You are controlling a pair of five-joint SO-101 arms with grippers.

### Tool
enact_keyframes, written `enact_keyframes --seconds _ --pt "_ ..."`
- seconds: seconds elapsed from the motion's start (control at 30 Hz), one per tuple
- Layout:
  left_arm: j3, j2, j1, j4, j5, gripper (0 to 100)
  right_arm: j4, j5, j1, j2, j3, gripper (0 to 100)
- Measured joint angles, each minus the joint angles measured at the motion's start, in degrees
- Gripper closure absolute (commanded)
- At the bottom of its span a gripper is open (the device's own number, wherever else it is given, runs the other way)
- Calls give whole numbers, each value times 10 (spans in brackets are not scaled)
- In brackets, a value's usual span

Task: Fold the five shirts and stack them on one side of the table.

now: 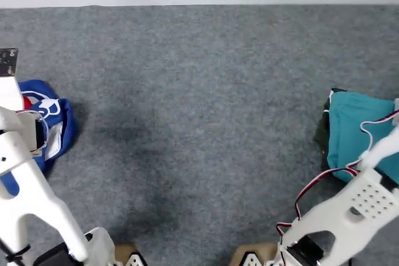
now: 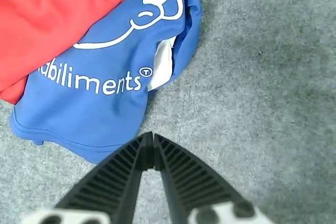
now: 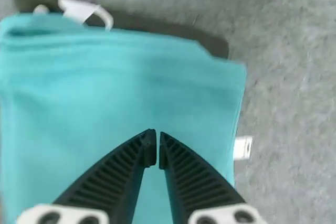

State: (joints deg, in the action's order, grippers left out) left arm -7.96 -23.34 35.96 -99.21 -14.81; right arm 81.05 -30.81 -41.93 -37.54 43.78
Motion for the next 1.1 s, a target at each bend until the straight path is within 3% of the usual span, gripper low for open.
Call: enact_keyframes --seconds 0.33,0.53,0.8,1.1 --pt "0 0 0 0 0 995 -156 1 -16 -124 7 988" --pt "0 0 0 0 0 995 -35 1 -6 -110 101 988" --pt "0 0 0 0 0 995 185 0 61 -64 161 988" --pt "0 0 0 0 0 995 194 0 84 -16 14 988"
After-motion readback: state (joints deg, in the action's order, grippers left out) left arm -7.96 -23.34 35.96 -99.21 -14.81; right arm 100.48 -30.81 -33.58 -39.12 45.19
